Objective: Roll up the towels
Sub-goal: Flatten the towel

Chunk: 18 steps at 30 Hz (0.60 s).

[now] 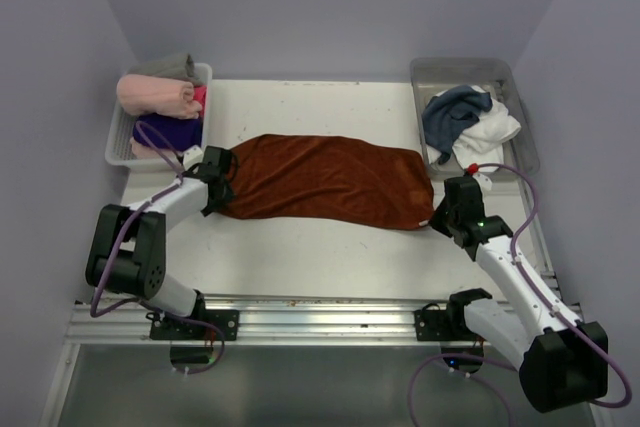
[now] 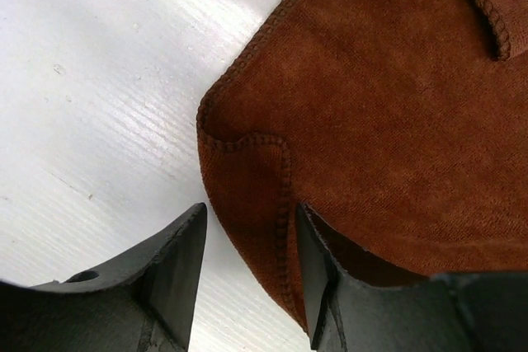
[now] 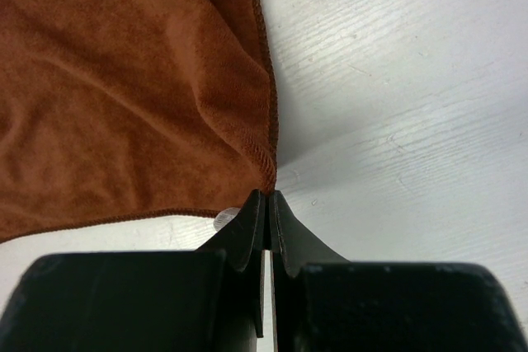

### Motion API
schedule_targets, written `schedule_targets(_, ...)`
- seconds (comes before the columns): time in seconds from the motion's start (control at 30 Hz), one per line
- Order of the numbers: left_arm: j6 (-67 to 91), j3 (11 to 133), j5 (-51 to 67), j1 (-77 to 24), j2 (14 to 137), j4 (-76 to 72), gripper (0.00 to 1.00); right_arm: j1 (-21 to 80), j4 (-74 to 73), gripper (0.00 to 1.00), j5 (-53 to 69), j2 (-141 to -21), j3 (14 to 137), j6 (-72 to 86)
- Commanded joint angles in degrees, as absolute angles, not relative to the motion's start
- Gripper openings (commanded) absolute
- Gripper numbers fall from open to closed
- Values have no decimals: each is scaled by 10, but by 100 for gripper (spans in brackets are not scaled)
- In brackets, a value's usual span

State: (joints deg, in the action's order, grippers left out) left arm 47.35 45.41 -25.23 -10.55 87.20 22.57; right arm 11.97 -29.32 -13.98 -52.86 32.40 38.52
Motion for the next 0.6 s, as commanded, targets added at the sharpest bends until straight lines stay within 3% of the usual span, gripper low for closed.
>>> schedule_targets(0.0,470,470,-279,-108,872,229,50,119,-285,0,-140,-526,323,383)
schedule_targets(0.3,457,471,-274,-108,885,230,38,119,-287,0,-143,-526,325,382)
schedule_targets(0.43,457,469,-271,-108,893,229,40,119,-294,0,-147,-522,325,381)
schedule_targets(0.57,458,464,-265,-108,892,222,50,119,-303,0,-154,-518,323,381)
